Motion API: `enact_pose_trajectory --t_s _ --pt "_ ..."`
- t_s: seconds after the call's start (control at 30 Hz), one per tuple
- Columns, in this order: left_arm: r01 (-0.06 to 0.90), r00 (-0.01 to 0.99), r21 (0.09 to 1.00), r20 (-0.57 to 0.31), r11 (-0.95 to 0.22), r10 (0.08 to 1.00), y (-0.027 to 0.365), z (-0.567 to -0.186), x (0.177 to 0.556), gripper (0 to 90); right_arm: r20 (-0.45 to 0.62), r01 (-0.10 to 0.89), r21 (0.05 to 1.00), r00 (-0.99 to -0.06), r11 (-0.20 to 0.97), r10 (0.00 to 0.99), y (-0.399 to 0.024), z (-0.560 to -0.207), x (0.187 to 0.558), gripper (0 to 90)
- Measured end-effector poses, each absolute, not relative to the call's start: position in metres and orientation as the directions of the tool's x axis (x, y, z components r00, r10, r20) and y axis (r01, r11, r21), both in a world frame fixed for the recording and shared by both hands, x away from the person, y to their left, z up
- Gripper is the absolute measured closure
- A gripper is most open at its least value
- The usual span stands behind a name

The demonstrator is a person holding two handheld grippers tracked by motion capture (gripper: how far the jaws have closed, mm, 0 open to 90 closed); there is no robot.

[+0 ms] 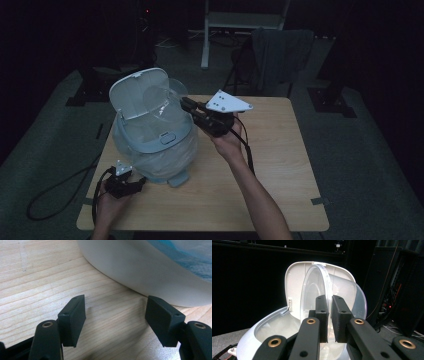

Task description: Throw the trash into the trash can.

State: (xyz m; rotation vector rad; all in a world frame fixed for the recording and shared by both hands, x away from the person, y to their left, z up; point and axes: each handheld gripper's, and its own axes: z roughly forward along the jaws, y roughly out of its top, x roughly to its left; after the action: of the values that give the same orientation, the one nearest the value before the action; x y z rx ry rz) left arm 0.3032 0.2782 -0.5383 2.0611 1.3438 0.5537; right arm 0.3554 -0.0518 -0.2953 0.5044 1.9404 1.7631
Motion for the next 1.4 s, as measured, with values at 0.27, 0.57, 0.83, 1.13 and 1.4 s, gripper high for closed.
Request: enact_pose_trajectory --t_s 0.27,0.57,0.83,1.13,1.4 --pt "0.663 0.398 0.686 0.016 -0.299 0.917 0.278 -0.538 0.303 33.6 -0.092 -0.039 0.993 -0.832 0.108 0.547 -0.049 -0.296 0.355 83.6" --pt "0.662 0.398 0.687 0.016 -0.299 0.917 0.278 -0.538 0.303 33.6 -0.074 -0.017 0.992 -0.877 0.122 0.475 -0.042 -0.296 0.354 82.1" --pt "0.663 0.398 0.687 0.016 -0.299 0.917 0.278 -0.538 0.303 33.5 -0.057 0.007 0.988 -0.91 0.153 0.41 -0.041 -0.298 0.358 65.1" --pt "0.662 0.397 0.687 0.016 -0.299 0.917 0.278 -0.538 0.303 33.4 -0.056 0.016 0.987 -0.899 0.16 0.434 -0.042 -0.299 0.361 64.7" --pt "0.662 0.397 0.687 0.016 -0.299 0.918 0.278 -0.538 0.303 33.4 -0.048 0.032 0.986 -0.889 0.166 0.456 -0.041 -0.301 0.367 65.6"
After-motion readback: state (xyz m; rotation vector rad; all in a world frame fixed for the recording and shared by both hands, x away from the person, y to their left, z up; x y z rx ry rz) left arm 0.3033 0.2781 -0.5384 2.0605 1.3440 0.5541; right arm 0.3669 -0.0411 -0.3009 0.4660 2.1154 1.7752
